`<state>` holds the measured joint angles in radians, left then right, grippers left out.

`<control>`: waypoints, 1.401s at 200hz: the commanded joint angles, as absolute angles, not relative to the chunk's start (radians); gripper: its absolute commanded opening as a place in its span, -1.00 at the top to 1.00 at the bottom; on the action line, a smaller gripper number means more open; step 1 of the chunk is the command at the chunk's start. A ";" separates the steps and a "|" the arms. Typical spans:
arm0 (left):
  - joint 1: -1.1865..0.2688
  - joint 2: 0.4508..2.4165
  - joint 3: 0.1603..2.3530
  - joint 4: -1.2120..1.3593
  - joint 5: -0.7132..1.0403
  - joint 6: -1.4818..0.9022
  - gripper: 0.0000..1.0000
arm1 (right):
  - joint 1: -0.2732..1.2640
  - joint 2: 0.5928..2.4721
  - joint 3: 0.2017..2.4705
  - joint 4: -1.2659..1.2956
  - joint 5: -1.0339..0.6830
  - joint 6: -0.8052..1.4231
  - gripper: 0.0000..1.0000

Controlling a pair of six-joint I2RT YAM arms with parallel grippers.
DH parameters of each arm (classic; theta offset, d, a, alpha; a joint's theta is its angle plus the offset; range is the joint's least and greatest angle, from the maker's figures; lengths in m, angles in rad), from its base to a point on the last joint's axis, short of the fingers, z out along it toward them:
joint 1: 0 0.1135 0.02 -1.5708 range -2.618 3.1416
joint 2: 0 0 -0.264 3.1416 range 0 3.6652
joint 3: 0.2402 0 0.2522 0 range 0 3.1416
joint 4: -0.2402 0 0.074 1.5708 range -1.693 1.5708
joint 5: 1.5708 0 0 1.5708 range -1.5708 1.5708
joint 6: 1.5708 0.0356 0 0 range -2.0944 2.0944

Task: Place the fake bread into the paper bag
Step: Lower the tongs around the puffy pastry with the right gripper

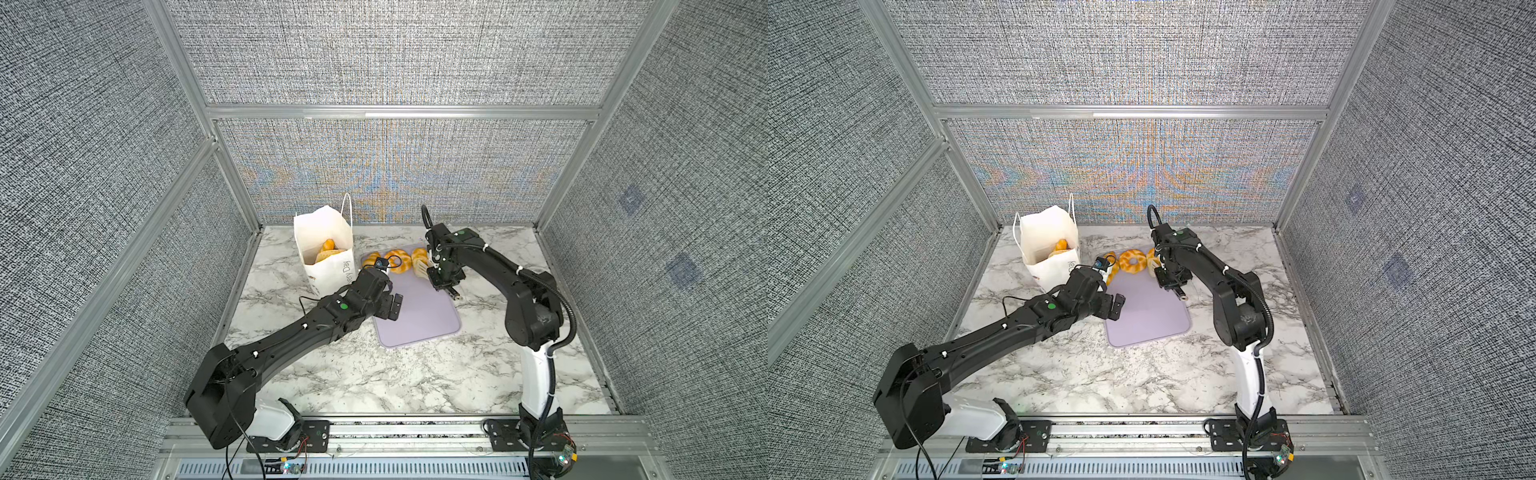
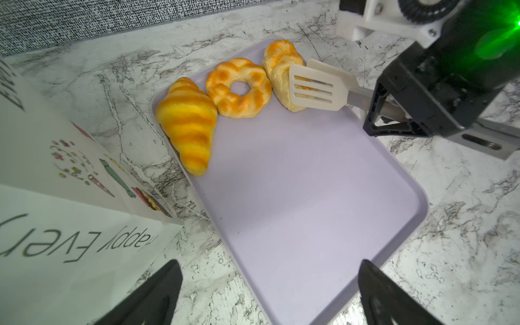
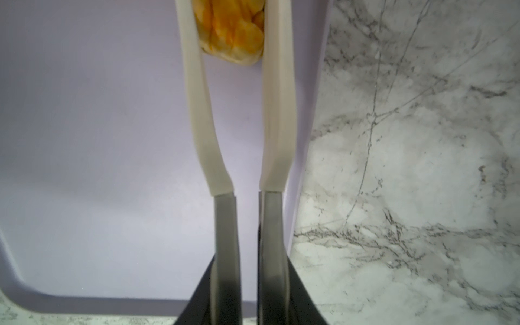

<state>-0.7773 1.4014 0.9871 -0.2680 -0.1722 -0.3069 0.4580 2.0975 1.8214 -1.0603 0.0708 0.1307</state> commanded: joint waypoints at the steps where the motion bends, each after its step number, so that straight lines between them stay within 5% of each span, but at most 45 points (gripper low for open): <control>1: -0.778 1.383 0.972 -0.228 -0.137 -0.284 -0.99 | 0.468 2.033 1.746 -1.054 0.082 0.117 0.42; 97: -0.779 1.383 0.942 -0.205 -0.035 -0.292 -0.98 | 0.514 1.787 1.480 -0.967 0.089 0.216 -0.03; 280: -0.778 1.391 0.944 -0.272 -0.028 -0.282 -0.98 | 0.573 1.853 1.580 -1.082 0.281 0.227 -0.05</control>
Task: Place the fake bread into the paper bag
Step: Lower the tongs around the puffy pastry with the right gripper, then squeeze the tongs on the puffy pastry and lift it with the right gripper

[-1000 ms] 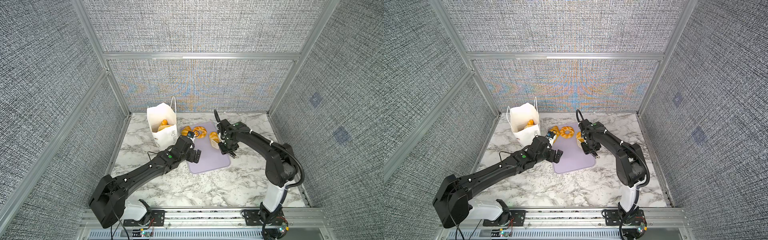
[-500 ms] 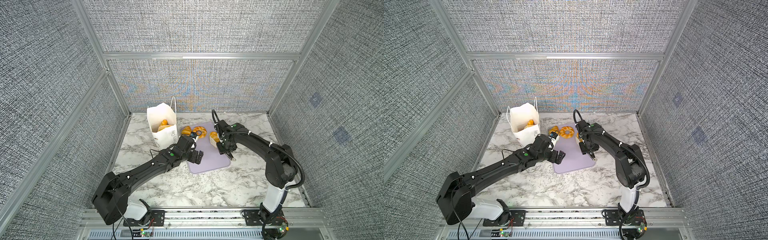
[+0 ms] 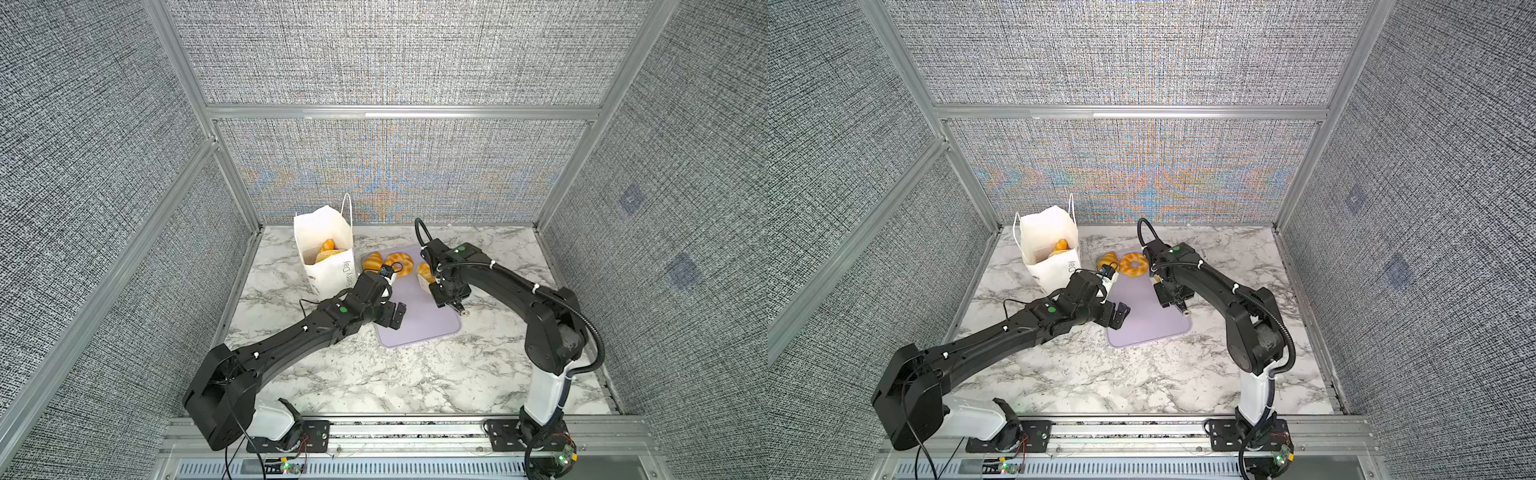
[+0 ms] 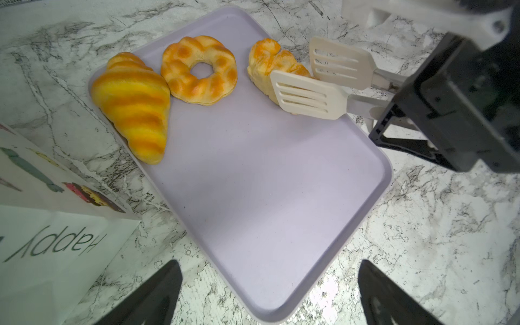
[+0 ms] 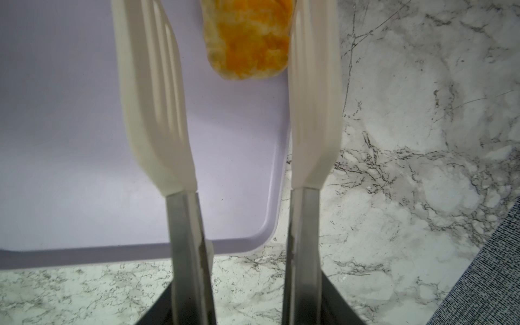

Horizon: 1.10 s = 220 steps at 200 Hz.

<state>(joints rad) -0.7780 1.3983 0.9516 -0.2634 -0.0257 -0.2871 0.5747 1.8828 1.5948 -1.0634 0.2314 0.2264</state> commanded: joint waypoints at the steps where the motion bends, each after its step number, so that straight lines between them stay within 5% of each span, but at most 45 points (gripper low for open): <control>1: -0.778 1.391 0.944 -0.273 -0.028 -0.281 -0.99 | 0.573 1.852 1.579 -1.082 0.282 0.226 -0.05; 220: -0.779 1.365 0.916 -0.265 -0.017 -0.265 -0.99 | 0.551 2.052 1.732 -1.127 0.246 0.160 0.00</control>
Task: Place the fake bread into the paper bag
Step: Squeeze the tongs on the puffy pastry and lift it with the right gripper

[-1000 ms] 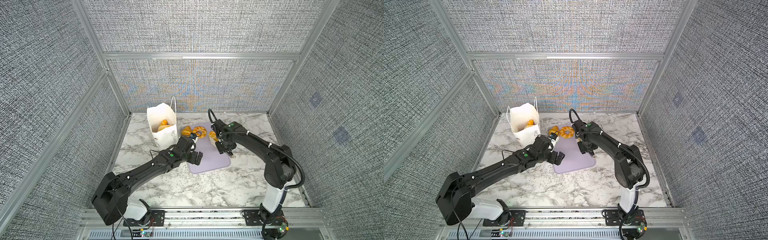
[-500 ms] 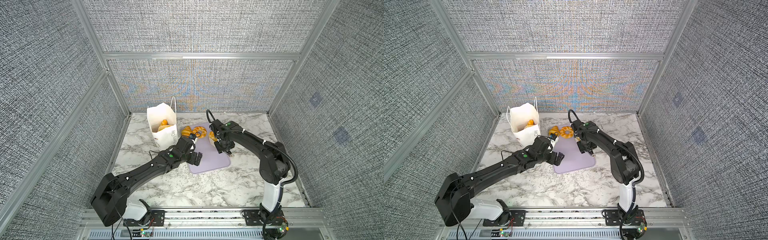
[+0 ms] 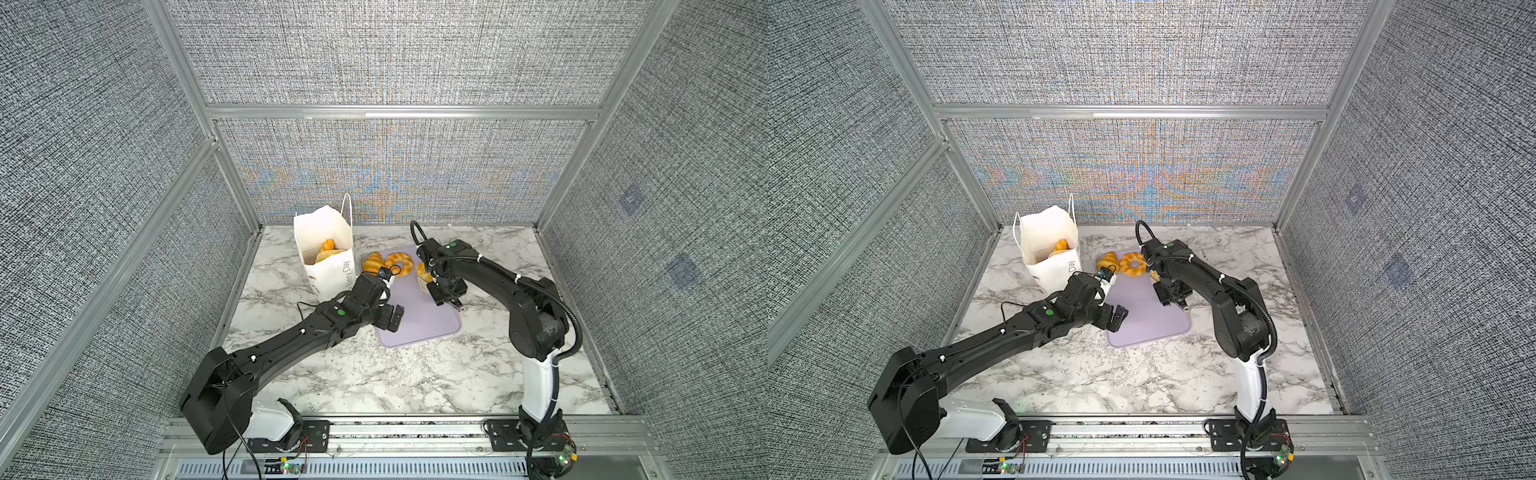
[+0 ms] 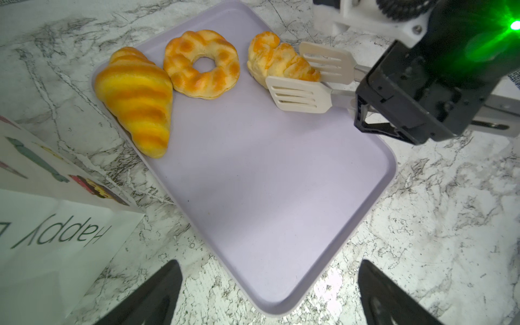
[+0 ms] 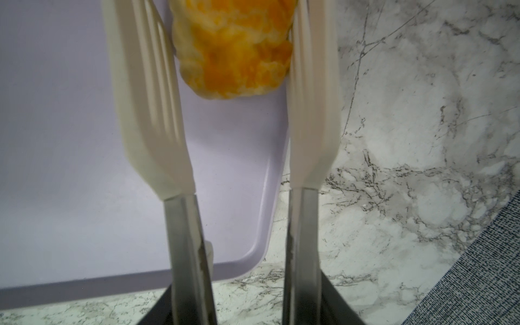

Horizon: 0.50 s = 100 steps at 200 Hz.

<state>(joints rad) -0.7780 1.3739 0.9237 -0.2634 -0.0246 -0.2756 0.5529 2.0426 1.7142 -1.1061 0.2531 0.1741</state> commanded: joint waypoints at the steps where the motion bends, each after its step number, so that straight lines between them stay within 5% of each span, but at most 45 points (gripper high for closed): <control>1: -0.778 1.364 0.915 -0.263 -0.017 -0.265 -0.99 | 0.551 2.052 1.732 -1.127 0.246 0.159 0.00; 100: -0.778 1.336 0.906 -0.263 -0.045 -0.283 -0.99 | 0.538 2.033 1.735 -1.144 0.209 0.140 0.32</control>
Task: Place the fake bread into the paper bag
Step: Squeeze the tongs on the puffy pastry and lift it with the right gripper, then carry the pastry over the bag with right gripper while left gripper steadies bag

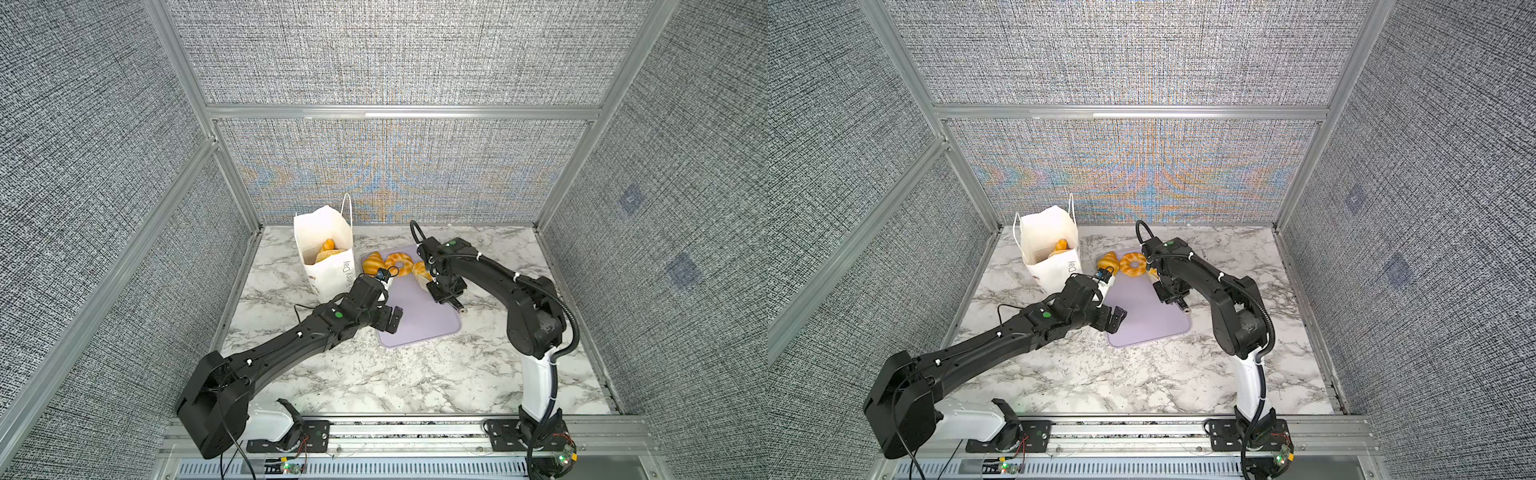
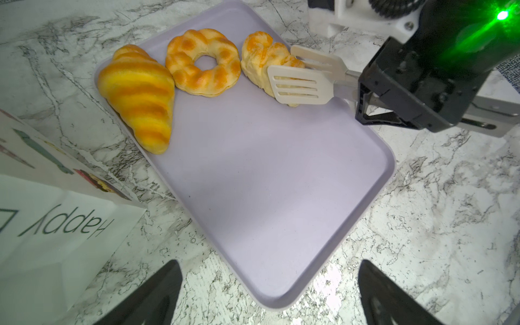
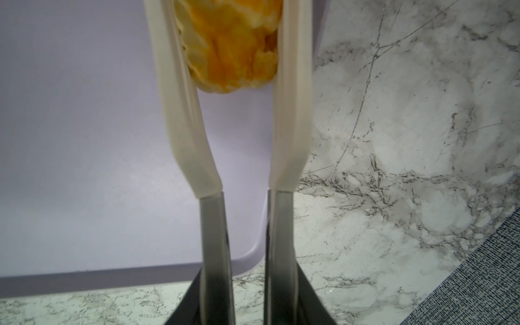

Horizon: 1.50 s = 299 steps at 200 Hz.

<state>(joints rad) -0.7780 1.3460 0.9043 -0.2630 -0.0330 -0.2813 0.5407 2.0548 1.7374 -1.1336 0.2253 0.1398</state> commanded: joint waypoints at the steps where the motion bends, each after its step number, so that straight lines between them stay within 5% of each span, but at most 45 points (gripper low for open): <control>1: -0.778 1.335 0.905 -0.263 -0.045 -0.283 -0.99 | 0.538 2.031 1.735 -1.143 0.208 0.141 0.32; 167: -0.778 1.143 0.847 -0.179 -0.143 -0.251 -0.99 | 0.637 1.733 1.675 -0.987 0.087 0.192 0.32; 299: -0.699 1.052 1.051 -0.395 -0.280 -0.167 -0.99 | 0.734 1.629 1.737 -0.868 0.000 0.248 0.33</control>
<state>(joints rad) -0.7219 1.0695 1.0172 -0.3500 -0.2813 -0.1905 0.7212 1.6428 1.7103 -0.9318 0.0212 0.2249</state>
